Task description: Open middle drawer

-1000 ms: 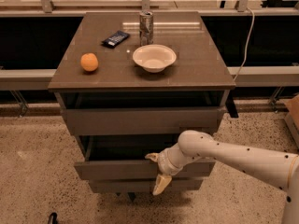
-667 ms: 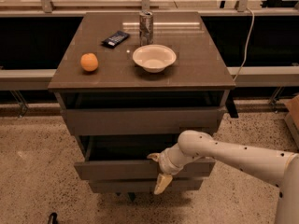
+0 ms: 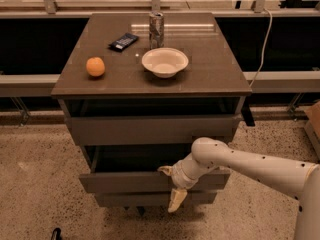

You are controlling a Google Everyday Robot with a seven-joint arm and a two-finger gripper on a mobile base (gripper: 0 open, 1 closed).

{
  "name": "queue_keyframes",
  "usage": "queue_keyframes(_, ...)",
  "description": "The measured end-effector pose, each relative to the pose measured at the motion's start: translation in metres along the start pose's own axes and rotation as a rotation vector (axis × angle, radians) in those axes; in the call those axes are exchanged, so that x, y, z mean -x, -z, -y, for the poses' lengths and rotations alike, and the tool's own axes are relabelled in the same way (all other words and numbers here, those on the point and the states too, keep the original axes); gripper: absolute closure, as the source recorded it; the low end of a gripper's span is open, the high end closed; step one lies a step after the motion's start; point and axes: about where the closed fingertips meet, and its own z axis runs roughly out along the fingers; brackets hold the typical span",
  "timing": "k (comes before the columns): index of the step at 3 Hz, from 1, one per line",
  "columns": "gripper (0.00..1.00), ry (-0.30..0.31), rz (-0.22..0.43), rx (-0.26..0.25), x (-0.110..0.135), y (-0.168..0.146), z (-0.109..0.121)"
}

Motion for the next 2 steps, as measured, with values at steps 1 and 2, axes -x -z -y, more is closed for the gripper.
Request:
queue_keyframes(1,0.19,0.033,0.011,0.071,0.012,0.005,-0.032)
queue_keyframes(2,0.19,0.051,0.021,0.128,0.022,0.005,-0.06)
